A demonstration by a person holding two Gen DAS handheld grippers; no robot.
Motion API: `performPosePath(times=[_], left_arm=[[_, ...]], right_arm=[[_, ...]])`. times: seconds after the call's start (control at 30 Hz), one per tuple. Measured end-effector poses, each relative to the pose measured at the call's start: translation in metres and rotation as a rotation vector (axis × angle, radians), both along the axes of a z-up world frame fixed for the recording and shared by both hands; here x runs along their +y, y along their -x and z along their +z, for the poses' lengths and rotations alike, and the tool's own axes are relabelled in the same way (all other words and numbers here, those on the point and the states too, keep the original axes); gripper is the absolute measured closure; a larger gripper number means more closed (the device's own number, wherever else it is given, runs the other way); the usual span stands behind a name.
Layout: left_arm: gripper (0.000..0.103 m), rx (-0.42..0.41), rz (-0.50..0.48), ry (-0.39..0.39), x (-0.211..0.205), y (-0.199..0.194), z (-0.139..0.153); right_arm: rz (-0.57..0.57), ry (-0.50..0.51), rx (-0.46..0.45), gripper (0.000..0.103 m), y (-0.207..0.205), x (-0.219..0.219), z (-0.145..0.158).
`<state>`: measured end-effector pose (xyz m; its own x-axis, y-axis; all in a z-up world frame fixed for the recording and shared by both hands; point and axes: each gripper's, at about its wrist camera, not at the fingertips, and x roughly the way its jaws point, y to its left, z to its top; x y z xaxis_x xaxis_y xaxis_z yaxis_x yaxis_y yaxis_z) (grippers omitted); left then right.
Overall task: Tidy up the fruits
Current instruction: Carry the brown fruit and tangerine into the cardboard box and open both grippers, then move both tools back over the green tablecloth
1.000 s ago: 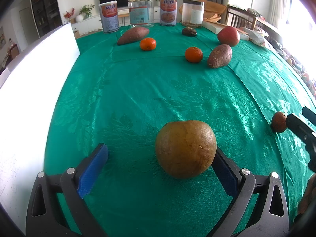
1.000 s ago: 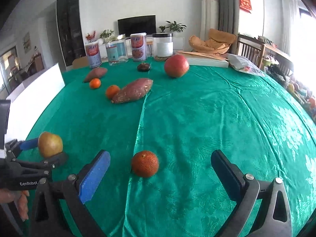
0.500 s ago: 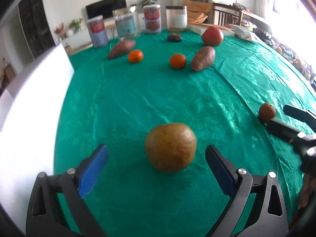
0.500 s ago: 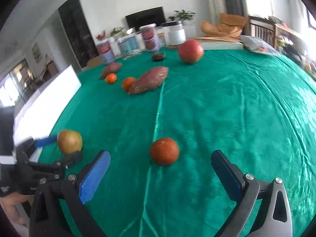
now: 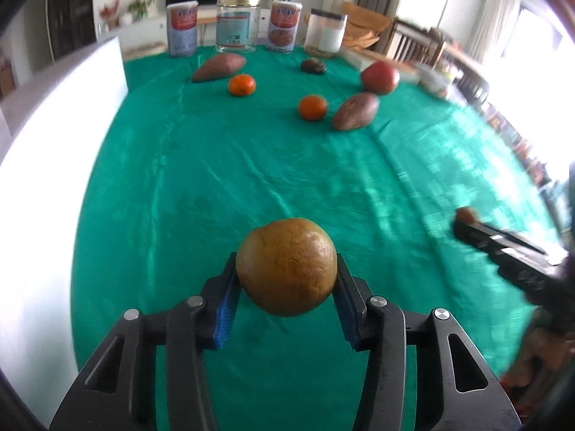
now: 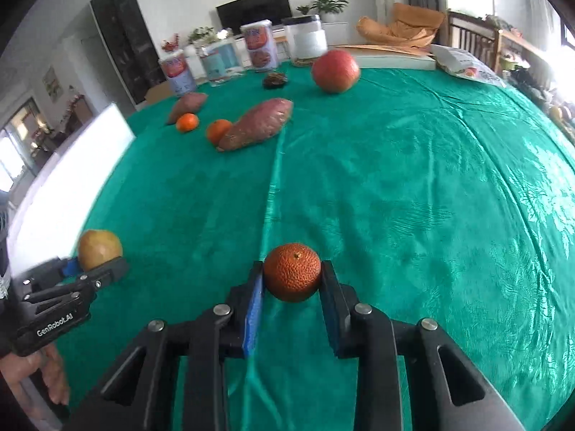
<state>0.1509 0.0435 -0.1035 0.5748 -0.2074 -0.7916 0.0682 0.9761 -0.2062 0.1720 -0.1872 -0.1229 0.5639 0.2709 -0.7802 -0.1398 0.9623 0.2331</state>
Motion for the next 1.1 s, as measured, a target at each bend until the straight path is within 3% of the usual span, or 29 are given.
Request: performPosePath(times=[0.03, 0.13, 0.23, 0.4, 0.5, 0.63, 0.8, 0.87, 0.9, 0.93, 1.0, 1.1], left_arm=[[0.054, 0.006, -0.012, 0.093, 0.008, 0.012, 0.016], [0.054, -0.013, -0.036, 0.264, 0.033, 0.044, 0.063], [0.054, -0.095, -0.007, 0.307, 0.072, 0.078, 0.113], [0.054, -0.170, 0.193, 0.215, 0.159, 0.112, 0.151], [0.054, -0.114, 0.339, 0.119, 0.208, 0.113, 0.137], [0.054, 0.026, 0.444, 0.044, 0.249, 0.101, 0.096], [0.050, 0.117, 0.496, -0.010, 0.267, 0.095, 0.067], [0.037, 0.094, 0.519, -0.023, 0.270, 0.098, 0.071], [0.025, 0.076, 0.531, -0.029, 0.271, 0.098, 0.074], [0.018, 0.038, 0.546, -0.034, 0.270, 0.101, 0.082], [0.017, -0.014, 0.556, -0.039, 0.266, 0.104, 0.093], [0.017, -0.107, 0.551, -0.038, 0.251, 0.107, 0.115]], right_arm=[[0.034, -0.031, 0.003, 0.073, 0.002, 0.004, 0.009], [0.149, -0.119, -0.003, 0.073, 0.004, 0.028, 0.044], [0.279, -0.188, -0.037, 0.073, 0.007, 0.074, 0.083], [0.540, -0.299, -0.051, 0.073, 0.032, 0.178, 0.127], [0.715, -0.290, -0.029, 0.073, 0.059, 0.242, 0.134], [0.867, -0.129, -0.007, 0.073, 0.091, 0.309, 0.116], [0.872, -0.028, 0.050, 0.069, 0.095, 0.341, 0.091], [0.852, -0.024, 0.026, 0.063, 0.091, 0.344, 0.094], [0.836, -0.040, 0.016, 0.056, 0.089, 0.341, 0.098], [0.818, -0.071, 0.007, 0.042, 0.086, 0.333, 0.104], [0.786, -0.125, -0.024, 0.027, 0.079, 0.317, 0.119], [0.718, -0.179, -0.128, 0.023, 0.074, 0.281, 0.143]])
